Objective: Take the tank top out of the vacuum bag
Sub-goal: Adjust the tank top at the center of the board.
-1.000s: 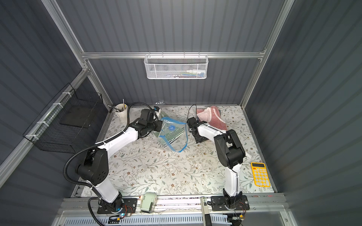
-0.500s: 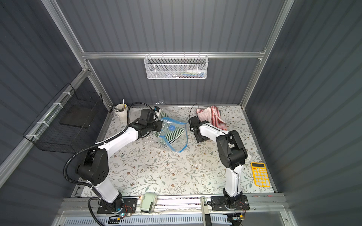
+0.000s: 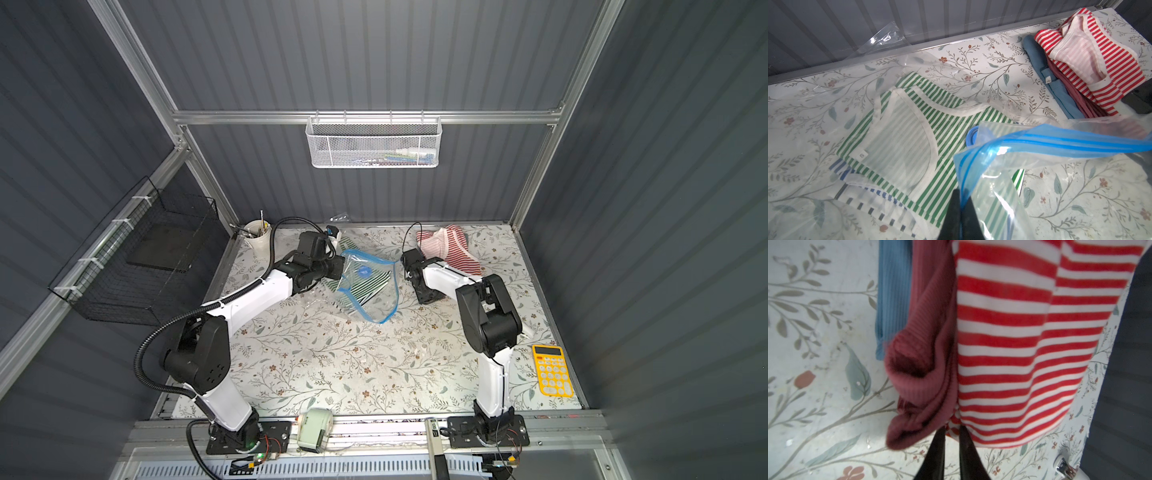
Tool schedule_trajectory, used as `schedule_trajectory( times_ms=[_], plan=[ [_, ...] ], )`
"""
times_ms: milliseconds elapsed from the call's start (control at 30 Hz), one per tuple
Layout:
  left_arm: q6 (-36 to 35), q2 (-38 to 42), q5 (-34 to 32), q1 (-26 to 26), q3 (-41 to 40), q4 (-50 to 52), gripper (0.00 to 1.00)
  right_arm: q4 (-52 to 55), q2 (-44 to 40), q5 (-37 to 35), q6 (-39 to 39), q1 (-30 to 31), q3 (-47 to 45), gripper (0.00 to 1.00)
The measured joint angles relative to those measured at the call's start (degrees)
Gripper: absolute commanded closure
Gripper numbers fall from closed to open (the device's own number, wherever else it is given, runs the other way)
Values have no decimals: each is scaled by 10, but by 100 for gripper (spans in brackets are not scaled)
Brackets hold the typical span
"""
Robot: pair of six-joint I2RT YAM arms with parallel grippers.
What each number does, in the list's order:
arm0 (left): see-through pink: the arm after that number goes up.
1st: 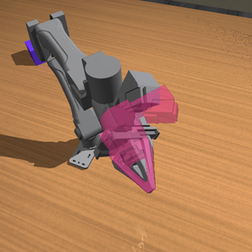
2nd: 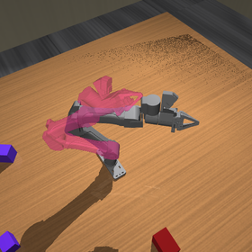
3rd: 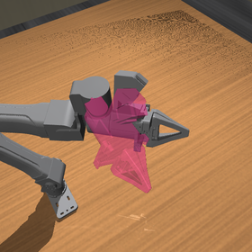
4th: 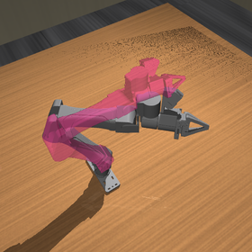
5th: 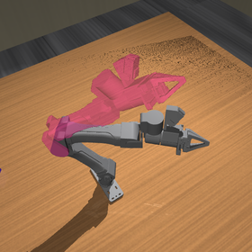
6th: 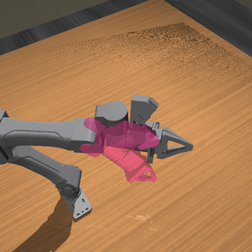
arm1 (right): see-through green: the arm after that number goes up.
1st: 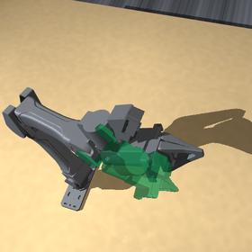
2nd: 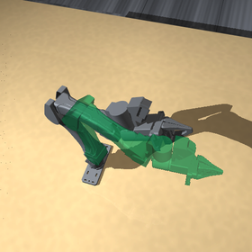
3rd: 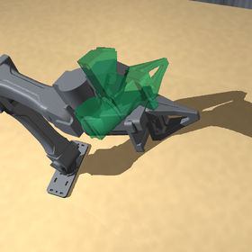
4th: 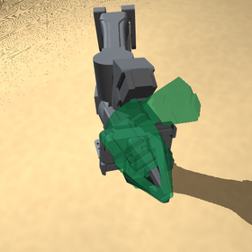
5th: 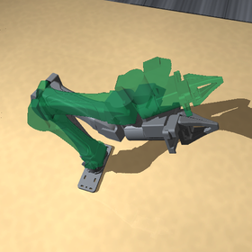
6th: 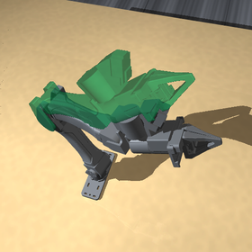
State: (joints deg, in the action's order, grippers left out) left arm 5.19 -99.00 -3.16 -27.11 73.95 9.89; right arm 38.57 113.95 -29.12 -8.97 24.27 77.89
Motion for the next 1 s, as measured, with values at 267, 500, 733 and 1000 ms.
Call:
schedule_trajectory(
  times_ms=[267,500,733,1000],
  plan=[
    [0,0,0,0,0,0,100,-1,0,-2,2,-2,0,100],
    [0,0,0,0,0,0,100,-1,-2,8,5,-9,3,100],
    [0,0,0,0,0,0,100,12,-52,33,7,-19,26,100],
    [0,0,0,0,0,0,100,31,-104,65,9,-20,86,77]
  ],
)
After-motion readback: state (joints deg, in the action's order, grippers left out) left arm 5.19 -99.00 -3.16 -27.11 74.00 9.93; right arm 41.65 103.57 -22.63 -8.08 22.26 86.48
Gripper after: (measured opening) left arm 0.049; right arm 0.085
